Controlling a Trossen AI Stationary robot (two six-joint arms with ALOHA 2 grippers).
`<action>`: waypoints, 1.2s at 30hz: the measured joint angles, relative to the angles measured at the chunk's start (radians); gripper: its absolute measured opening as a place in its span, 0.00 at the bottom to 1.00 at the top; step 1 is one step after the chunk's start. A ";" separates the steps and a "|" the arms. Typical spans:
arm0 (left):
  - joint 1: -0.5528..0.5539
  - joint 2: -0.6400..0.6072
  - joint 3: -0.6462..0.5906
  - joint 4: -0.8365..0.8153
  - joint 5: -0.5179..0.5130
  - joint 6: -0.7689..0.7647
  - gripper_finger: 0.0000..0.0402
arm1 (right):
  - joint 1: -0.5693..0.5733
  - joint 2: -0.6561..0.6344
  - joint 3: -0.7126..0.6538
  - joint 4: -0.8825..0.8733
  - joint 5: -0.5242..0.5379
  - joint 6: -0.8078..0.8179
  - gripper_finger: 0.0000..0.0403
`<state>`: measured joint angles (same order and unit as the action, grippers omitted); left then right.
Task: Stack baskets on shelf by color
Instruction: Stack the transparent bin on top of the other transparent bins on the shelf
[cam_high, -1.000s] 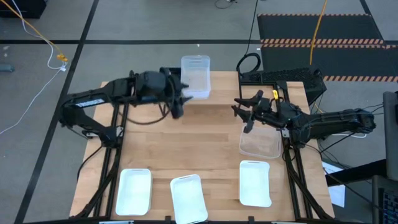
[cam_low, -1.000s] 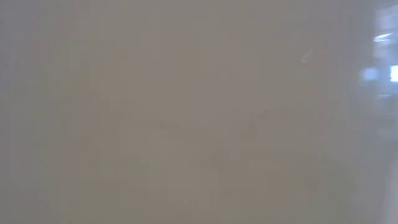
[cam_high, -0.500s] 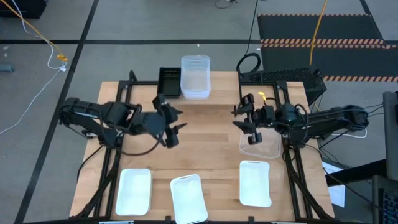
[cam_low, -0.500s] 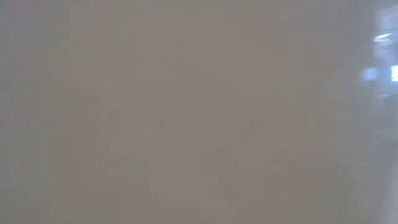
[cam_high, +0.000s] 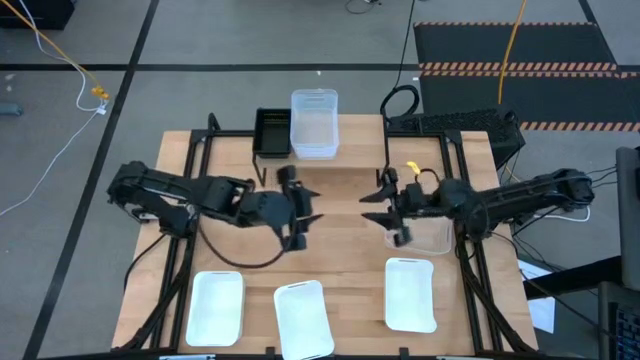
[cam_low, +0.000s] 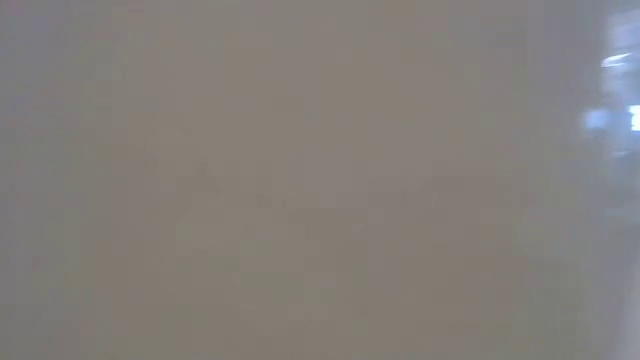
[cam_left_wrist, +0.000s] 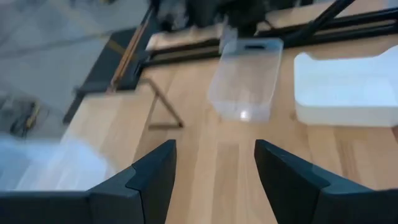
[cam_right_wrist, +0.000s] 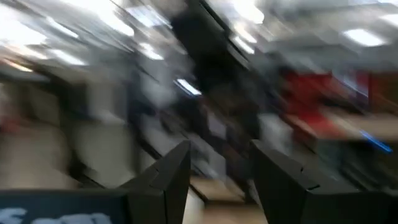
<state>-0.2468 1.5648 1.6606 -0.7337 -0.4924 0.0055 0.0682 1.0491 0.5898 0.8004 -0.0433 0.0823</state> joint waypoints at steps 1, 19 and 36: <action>0.009 0.015 0.001 0.030 0.015 0.033 0.54 | 0.009 -0.025 0.000 -0.112 0.103 -0.007 0.38; 0.237 0.336 0.001 0.551 0.588 0.263 0.54 | 0.427 -0.367 -0.001 -1.290 1.075 0.637 0.38; 0.218 0.617 0.001 0.735 0.607 0.977 0.54 | 0.544 -0.368 -0.001 -1.334 1.118 0.741 0.38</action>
<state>-0.0286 2.1813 1.6619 0.0012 0.1151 0.9823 0.6124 0.6809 0.5892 -0.5332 1.0745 0.8237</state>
